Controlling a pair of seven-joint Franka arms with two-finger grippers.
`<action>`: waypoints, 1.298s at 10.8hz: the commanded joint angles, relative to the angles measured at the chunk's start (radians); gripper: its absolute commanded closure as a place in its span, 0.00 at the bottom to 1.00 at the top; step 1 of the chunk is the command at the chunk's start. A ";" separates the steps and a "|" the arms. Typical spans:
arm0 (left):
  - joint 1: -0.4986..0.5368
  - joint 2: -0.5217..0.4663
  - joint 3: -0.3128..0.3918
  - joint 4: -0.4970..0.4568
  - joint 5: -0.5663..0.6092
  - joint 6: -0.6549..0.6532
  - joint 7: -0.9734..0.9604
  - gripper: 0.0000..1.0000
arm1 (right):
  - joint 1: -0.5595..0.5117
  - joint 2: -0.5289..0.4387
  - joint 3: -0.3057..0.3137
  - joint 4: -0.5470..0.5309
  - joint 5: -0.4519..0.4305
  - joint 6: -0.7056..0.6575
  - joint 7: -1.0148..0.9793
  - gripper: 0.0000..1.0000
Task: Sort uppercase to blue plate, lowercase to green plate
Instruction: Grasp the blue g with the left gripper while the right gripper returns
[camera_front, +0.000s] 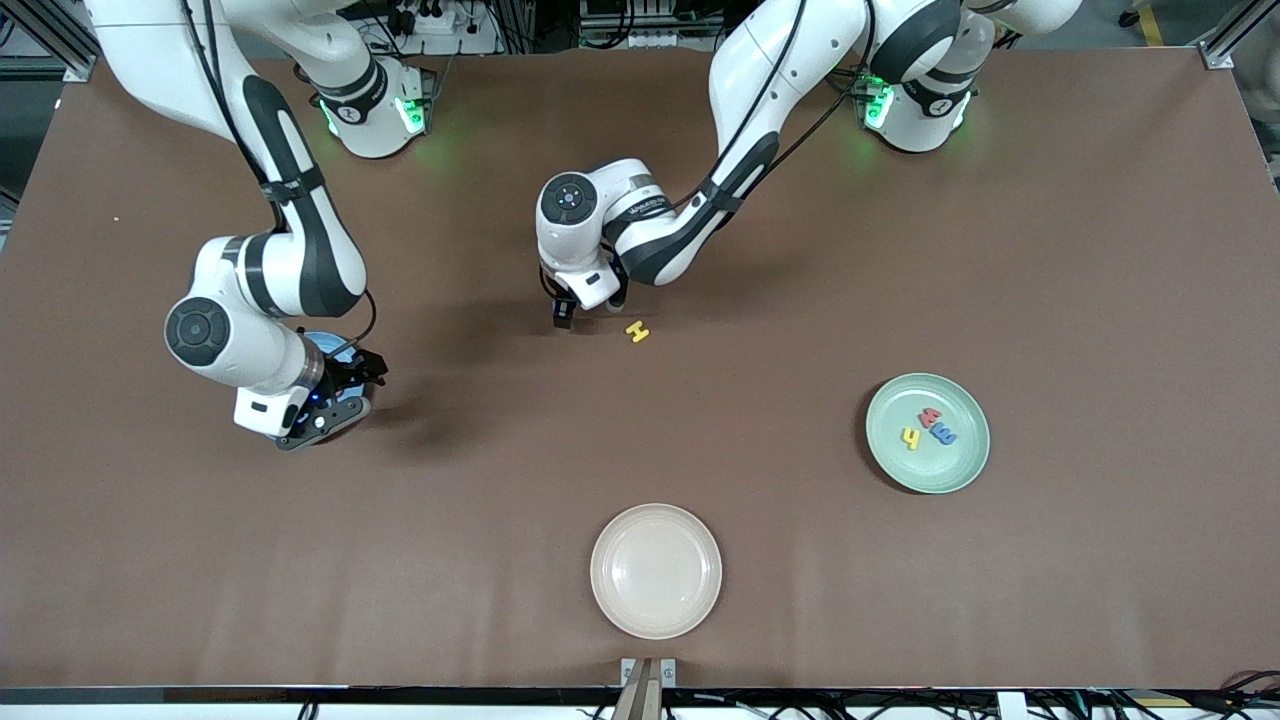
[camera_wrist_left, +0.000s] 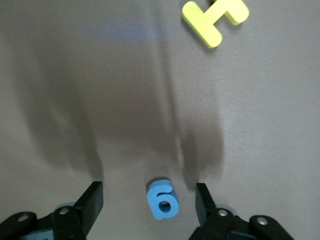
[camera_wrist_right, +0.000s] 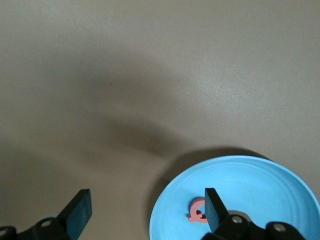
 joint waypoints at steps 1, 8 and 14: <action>-0.017 0.020 0.021 0.028 -0.027 0.034 -0.013 0.23 | -0.006 -0.010 0.003 -0.009 0.017 0.011 -0.037 0.00; -0.017 0.035 0.024 0.030 -0.027 0.097 -0.019 0.54 | -0.007 -0.007 0.001 -0.009 0.016 0.017 -0.039 0.00; 0.006 0.026 0.023 0.027 -0.027 0.125 0.049 1.00 | -0.006 -0.004 0.003 -0.009 0.016 0.019 -0.053 0.00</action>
